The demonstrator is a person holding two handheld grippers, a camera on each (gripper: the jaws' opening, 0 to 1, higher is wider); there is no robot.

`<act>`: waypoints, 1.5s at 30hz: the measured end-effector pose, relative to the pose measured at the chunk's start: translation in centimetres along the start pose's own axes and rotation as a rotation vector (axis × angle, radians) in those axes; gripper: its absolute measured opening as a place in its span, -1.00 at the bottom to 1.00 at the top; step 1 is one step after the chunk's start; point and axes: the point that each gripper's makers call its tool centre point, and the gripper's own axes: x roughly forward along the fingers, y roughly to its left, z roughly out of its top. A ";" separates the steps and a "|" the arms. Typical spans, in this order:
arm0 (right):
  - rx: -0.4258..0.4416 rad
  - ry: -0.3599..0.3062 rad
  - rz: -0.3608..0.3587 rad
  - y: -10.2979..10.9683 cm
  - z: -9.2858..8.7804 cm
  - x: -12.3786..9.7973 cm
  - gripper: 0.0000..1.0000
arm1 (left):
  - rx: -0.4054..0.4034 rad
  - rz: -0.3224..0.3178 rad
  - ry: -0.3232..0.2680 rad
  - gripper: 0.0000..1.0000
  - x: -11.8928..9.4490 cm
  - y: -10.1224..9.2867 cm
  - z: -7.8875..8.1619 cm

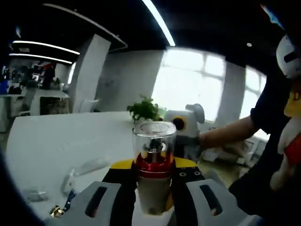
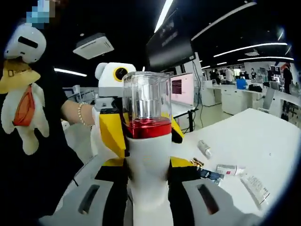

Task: Arrange the skincare products in the storage area until every visible bottle or jar stands upright without overlapping.

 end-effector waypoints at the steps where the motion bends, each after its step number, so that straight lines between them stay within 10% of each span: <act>1: -0.030 0.019 -0.003 0.2 -0.2 -0.1 -0.37 | 0.015 -0.010 0.008 -0.53 0.0 -0.2 -0.1; 10: -0.161 0.117 -0.112 -1.0 -3.4 -0.7 -0.38 | 0.196 -0.037 0.104 -0.53 2.3 -0.8 -3.0; 31: -0.096 0.272 -0.115 -3.5 -14.8 -1.6 -0.38 | 0.109 -0.066 0.285 -0.53 6.7 1.8 -13.8; 45: -0.085 0.299 -0.196 -5.0 -17.1 -2.0 -0.37 | 0.143 -0.101 0.336 -0.53 8.1 2.8 -16.0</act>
